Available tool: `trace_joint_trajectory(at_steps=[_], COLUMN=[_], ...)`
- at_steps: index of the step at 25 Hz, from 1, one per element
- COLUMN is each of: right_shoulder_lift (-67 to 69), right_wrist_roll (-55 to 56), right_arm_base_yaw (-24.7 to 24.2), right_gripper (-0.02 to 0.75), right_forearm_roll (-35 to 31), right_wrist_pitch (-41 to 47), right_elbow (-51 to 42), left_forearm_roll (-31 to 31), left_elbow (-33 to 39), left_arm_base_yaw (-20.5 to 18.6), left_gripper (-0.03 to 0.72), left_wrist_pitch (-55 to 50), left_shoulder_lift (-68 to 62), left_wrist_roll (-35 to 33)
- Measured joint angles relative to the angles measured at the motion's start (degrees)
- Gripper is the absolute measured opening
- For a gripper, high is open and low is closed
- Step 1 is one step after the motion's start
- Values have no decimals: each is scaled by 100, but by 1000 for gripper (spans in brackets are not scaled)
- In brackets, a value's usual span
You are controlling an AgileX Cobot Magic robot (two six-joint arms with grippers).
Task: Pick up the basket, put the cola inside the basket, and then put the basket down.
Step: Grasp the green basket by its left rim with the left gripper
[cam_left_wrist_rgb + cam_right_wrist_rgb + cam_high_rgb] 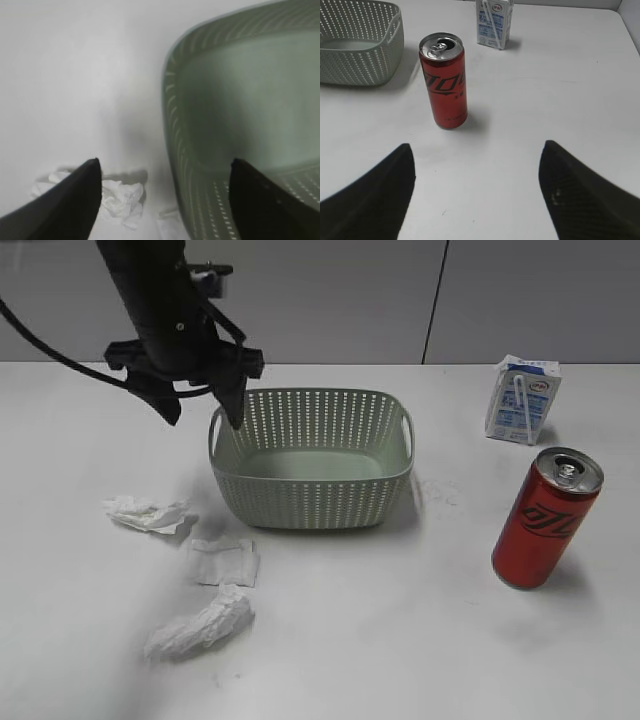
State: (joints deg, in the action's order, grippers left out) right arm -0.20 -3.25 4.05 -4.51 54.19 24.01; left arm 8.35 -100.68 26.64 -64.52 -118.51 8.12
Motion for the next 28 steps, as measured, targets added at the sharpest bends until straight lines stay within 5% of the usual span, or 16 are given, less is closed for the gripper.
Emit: trace_joint_trajectory(at_steps=[14, 24, 28], right_shoulder_lift=[0, 0, 0], right_wrist_roll=[5, 5, -2], right_arm_base_yaw=[0, 0, 0], right_gripper=[582, 582, 582], right_forearm_roll=[0, 0, 0], right_wrist_pitch=[0, 0, 0], right_elbow=[0, 0, 0], left_forearm_roll=[184, 186, 267], left_elbow=[-48, -48, -48], left_arm_base_yaw=[0, 0, 0], left_gripper=[559, 237, 201], left_wrist_pitch=[443, 630, 630], left_shoulder_lift=[-798, -798, -820], left_wrist_roll=[73, 78, 78])
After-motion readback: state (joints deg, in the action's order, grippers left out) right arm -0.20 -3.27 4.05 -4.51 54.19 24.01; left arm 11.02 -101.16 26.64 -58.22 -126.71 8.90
